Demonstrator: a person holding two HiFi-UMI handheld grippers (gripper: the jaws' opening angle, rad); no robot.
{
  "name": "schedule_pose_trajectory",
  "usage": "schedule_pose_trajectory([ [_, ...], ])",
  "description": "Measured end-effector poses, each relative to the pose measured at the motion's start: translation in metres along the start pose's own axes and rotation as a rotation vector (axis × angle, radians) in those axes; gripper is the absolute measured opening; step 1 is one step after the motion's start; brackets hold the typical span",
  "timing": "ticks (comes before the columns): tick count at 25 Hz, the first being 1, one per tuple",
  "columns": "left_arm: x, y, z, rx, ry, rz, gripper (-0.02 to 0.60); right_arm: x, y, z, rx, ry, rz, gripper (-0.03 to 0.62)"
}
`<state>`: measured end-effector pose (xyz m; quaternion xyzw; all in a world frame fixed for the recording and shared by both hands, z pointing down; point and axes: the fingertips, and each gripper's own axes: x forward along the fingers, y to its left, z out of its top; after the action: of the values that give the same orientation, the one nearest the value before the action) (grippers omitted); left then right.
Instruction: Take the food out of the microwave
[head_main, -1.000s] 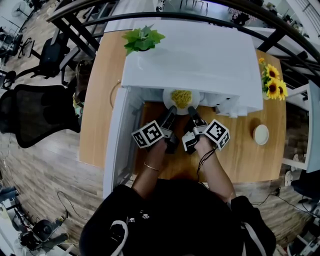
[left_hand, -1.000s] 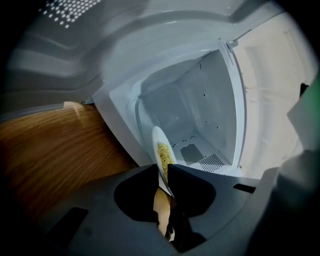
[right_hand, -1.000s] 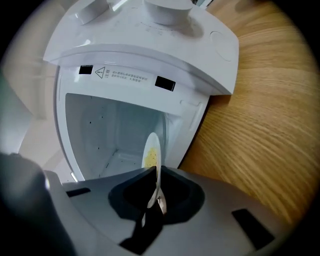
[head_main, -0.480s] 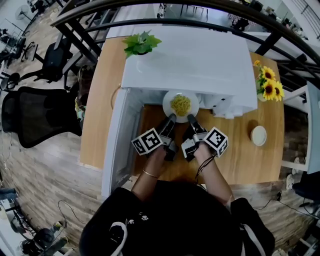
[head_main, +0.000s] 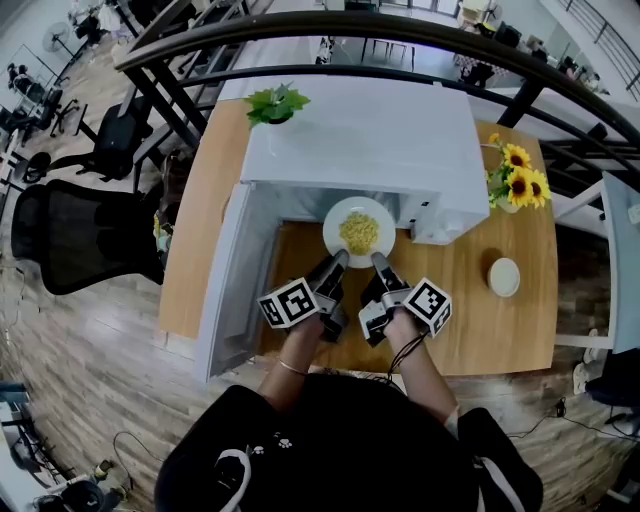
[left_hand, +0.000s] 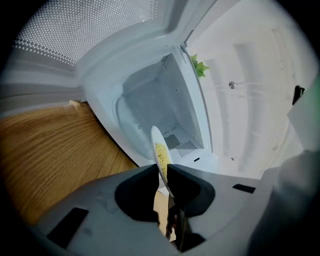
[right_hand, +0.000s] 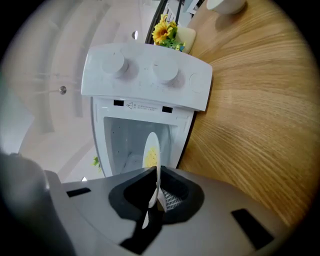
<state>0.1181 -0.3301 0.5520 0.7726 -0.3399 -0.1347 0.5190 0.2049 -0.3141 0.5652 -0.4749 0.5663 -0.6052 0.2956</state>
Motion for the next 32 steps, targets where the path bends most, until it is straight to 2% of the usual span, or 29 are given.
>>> schedule_pose_trajectory([
  [17, -0.036, -0.057, -0.039, 0.046, -0.039, -0.061, 0.052, -0.072, 0.022, -0.006, 0.001, 0.005, 0.085, 0.018],
  [24, -0.058, -0.084, -0.070, 0.059, -0.050, -0.108, 0.052, -0.119, 0.027, -0.011, -0.018, 0.011, 0.117, 0.017],
  [32, -0.065, -0.102, -0.068, 0.053, -0.045, -0.142, 0.051, -0.131, 0.044, -0.013, -0.039, 0.004, 0.159, 0.015],
])
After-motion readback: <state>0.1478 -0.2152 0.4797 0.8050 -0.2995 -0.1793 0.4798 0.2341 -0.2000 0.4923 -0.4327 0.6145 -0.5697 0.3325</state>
